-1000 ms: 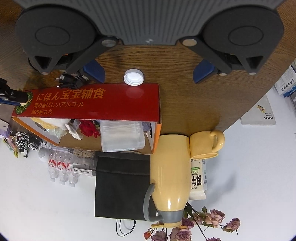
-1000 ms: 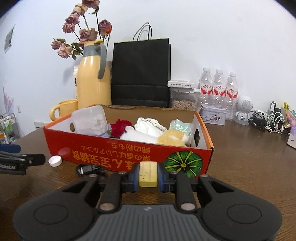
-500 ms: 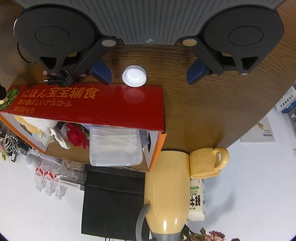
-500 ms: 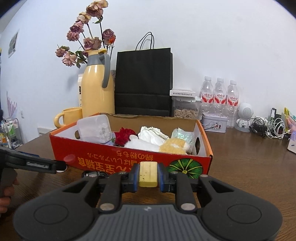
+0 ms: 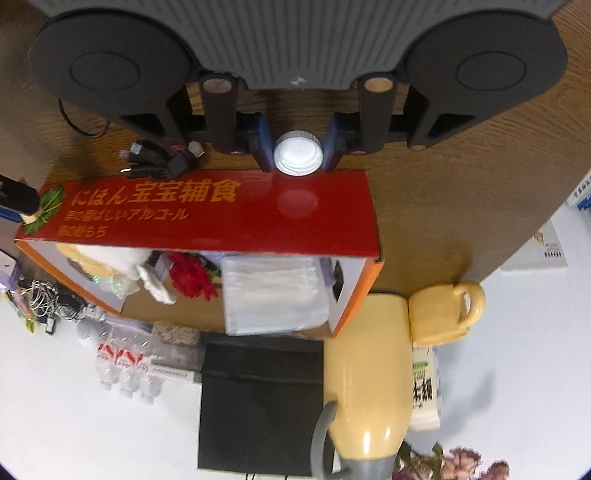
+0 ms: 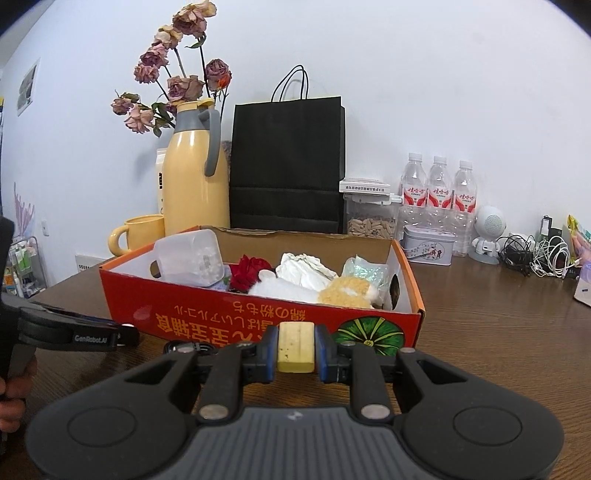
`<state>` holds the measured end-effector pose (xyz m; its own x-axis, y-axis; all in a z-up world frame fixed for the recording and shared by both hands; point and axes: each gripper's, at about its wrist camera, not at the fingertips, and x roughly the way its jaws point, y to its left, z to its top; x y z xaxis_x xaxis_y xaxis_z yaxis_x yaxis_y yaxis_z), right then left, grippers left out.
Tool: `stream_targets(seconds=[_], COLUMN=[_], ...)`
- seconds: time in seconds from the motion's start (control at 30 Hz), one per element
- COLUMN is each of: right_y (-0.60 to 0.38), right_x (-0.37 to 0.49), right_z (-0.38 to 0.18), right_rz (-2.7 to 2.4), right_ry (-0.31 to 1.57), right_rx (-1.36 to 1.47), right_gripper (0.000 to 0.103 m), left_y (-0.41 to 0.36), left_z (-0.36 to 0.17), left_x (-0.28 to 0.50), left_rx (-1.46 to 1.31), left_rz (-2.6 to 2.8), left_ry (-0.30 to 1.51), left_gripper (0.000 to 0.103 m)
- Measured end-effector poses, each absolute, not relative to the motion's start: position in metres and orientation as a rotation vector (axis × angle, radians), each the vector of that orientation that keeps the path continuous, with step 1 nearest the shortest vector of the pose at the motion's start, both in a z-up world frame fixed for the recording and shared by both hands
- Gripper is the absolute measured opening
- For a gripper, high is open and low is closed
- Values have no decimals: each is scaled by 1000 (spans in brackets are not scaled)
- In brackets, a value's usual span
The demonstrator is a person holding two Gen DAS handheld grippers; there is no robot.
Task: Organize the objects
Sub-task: 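Grasp the remaining white cap with the left tool while the right tool holds the yellow block, then carry the yellow block and white cap into the box and open both tools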
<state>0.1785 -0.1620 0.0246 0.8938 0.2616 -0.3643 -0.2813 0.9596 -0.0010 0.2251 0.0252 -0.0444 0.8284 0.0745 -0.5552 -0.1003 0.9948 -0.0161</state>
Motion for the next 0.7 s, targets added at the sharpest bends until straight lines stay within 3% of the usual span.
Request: stream_targets(seconds=[0.7], right_y=[-162], right_x=[176], right_z=[36], right_rz=[305], right_ry=[314], right_rx=[-52], right_gripper=[20], left_y=[-1], left_z=[-3], left_x=[193], left_rx=[-68], left_rz=[-17], left_ry=[382], left_gripper=[29])
